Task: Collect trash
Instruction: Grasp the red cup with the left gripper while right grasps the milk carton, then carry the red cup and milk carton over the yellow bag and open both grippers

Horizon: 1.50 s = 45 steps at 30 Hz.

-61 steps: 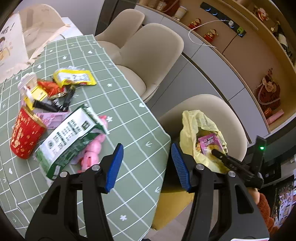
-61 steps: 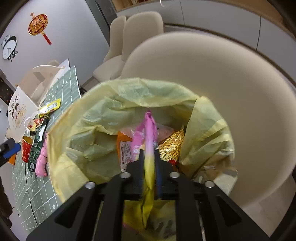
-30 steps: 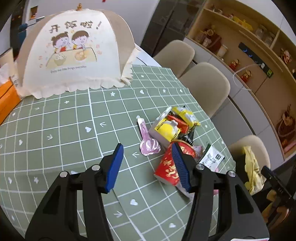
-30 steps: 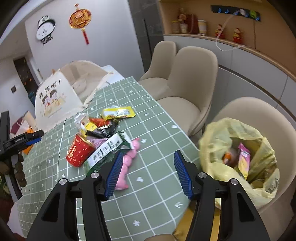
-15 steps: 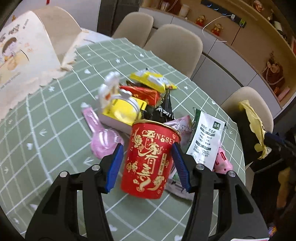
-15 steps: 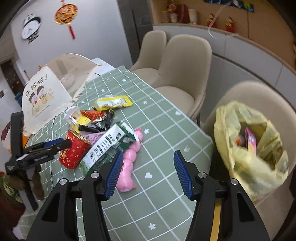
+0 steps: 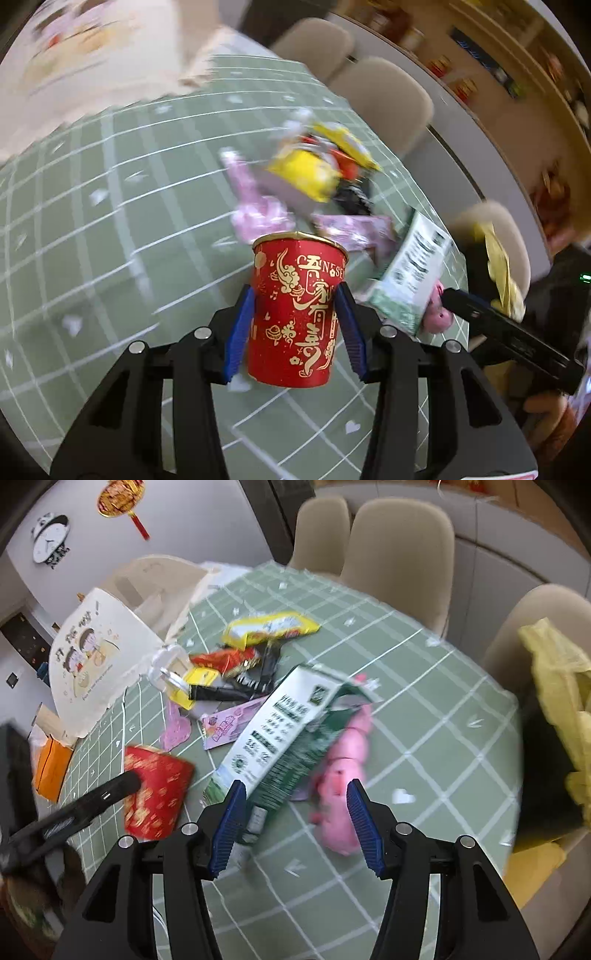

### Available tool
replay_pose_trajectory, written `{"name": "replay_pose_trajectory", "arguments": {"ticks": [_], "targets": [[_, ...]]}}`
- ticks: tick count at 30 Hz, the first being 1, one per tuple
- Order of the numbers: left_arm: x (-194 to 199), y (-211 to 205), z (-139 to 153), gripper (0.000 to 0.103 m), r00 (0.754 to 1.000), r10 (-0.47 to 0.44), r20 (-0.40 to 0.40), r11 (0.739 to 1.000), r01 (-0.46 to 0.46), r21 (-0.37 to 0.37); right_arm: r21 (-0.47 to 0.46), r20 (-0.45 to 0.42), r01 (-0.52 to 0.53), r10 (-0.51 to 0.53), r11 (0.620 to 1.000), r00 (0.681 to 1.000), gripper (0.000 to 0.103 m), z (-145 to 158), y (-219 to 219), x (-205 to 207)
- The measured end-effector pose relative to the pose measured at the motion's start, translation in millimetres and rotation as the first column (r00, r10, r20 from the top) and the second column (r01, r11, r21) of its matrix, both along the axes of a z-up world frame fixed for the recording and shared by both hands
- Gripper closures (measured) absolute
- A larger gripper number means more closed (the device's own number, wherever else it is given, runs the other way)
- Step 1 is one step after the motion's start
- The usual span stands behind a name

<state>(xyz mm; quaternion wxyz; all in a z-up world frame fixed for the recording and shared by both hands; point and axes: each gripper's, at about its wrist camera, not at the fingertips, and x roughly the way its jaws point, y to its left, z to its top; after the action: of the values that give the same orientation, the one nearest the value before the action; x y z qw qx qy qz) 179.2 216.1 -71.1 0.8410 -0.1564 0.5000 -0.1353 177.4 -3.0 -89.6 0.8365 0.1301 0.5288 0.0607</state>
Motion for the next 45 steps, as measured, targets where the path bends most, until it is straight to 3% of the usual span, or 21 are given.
{"name": "replay_pose_trajectory", "arguments": {"ticks": [4, 10, 15, 18, 23, 31, 38, 45], "targets": [[-12, 19, 0, 0.06, 0.999, 0.049, 0.002, 0.999, -0.049, -0.023, -0.056, 0.001, -0.053, 0.053, 0.997, 0.999, 0.049, -8, 25, 28], [-11, 28, 6, 0.06, 0.998, 0.054, 0.016, 0.998, -0.053, -0.03, -0.027, -0.019, -0.055, 0.054, 0.998, 0.998, 0.049, -18, 36, 61], [-13, 27, 6, 0.059, 1.0, 0.03, 0.008, 0.998, -0.03, -0.052, -0.092, -0.032, -0.108, 0.106, 0.99, 0.994, 0.049, -22, 49, 73], [-16, 23, 7, 0.058, 1.0, 0.012, 0.019, 0.999, -0.012, -0.039, -0.104, -0.04, -0.146, 0.143, 0.984, 0.989, 0.056, -19, 50, 68], [-15, 20, 8, 0.056, 1.0, -0.001, 0.016, 0.999, 0.002, -0.038, -0.075, 0.0, -0.162, 0.162, 0.984, 0.987, 0.056, -1, 34, 50], [-9, 9, 10, 0.052, 0.998, -0.06, 0.001, 0.998, 0.06, -0.009, 0.002, 0.132, -0.076, 0.075, 0.997, 0.988, 0.056, 55, -15, 5], [12, -6, -1, 0.051, 0.996, -0.073, -0.056, 0.994, 0.077, 0.082, -0.036, 0.155, -0.068, 0.073, 0.997, 0.985, 0.056, 63, -23, -8], [29, -18, -4, 0.05, 0.991, -0.1, -0.093, 0.992, 0.107, 0.071, -0.057, 0.156, -0.071, 0.079, 0.996, 0.985, 0.056, 63, -27, -19]]}}
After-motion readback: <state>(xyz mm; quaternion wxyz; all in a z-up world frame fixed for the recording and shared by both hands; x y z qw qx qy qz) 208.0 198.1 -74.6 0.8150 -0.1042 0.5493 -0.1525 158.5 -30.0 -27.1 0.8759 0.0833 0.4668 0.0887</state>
